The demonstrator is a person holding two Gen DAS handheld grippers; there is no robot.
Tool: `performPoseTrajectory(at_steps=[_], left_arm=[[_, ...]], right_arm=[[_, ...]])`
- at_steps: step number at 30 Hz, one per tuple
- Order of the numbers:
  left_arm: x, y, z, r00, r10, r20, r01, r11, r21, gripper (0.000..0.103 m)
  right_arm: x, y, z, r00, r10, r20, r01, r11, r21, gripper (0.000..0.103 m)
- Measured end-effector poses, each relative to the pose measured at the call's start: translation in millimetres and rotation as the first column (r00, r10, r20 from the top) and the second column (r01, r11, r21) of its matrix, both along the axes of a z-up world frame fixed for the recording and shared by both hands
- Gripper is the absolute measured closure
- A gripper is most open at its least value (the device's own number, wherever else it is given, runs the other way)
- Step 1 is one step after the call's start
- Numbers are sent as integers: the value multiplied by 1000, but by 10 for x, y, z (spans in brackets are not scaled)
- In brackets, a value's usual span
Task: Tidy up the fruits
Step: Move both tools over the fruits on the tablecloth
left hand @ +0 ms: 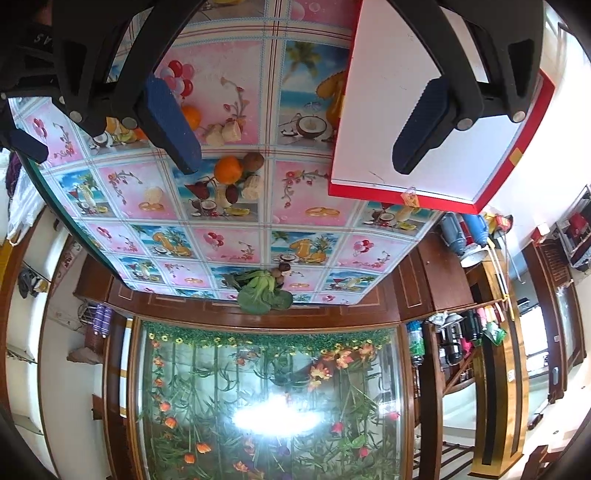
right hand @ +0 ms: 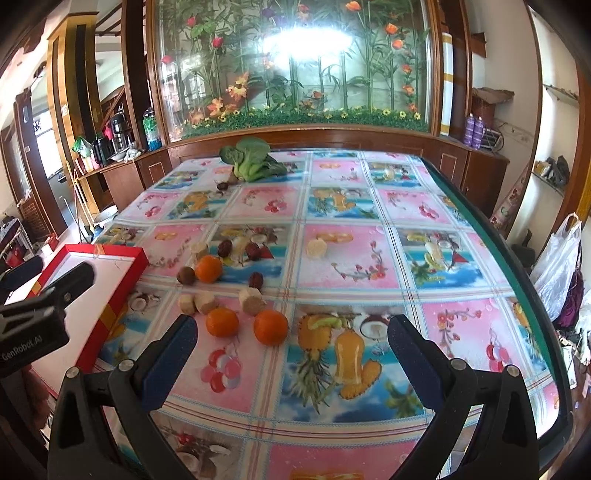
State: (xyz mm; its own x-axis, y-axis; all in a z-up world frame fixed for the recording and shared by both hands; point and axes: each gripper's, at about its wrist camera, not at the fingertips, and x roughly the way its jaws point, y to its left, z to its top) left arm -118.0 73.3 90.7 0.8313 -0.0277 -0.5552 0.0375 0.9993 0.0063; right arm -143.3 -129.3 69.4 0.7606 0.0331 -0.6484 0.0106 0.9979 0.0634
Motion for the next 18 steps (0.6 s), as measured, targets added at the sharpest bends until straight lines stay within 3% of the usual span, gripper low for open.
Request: performPoseTrajectory(at_steps=[6, 12, 17, 18], left_arm=[[-134, 77, -240, 1000, -11, 22, 8, 991, 131, 0], [-86, 136, -403, 994, -83, -76, 89, 993, 77, 0], [23, -35, -490, 984, -125, -127, 135, 988, 73, 0], [54, -96, -507, 979, -143, -143, 155, 985, 76, 0]], right_arm=[[82, -141, -215, 998, 9, -69, -3, 996, 86, 1], [225, -27, -319, 994, 60, -95, -56, 997, 46, 1], [410, 23, -422, 986, 111, -122, -113, 994, -7, 14], [452, 25, -454, 982, 127, -137, -129, 992, -4, 22]])
